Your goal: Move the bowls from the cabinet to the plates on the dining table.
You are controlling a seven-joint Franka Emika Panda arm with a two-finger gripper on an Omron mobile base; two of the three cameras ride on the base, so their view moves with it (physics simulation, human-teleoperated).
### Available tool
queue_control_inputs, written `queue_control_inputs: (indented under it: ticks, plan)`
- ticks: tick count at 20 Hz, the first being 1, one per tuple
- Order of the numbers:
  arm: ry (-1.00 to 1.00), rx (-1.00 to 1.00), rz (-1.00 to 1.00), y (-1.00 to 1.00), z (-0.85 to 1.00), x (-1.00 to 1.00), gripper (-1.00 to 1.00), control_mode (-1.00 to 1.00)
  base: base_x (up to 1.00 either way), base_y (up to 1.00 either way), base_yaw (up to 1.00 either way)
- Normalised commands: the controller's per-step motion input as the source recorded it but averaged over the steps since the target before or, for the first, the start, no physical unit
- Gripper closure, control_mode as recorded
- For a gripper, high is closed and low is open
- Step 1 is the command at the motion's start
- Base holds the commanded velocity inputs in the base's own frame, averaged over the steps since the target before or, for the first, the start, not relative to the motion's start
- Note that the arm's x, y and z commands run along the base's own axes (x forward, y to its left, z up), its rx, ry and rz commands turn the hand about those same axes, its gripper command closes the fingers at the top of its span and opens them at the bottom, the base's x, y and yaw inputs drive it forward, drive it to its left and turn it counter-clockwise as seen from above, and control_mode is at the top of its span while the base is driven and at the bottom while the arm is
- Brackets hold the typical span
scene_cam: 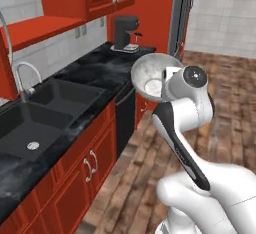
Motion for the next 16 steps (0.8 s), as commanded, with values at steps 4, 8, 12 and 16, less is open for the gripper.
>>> queue_control_inputs:
  ticks: [4, 8, 12, 16]
  plan:
    - [0.00, 0.00, 0.00, 0.00, 0.00, 0.00, 1.00, 1.00, 0.54, -0.53, -0.37]
    - [0.00, 0.00, 0.00, 0.00, 0.00, 0.00, 1.00, 1.00, 0.62, -0.58, -0.38]
    - [0.00, 0.00, 0.00, 0.00, 0.00, 0.00, 1.00, 1.00, 0.60, -0.61, -0.38]
    - [0.00, 0.00, 0.00, 0.00, 0.00, 0.00, 1.00, 1.00, 0.71, -0.65, -0.39]
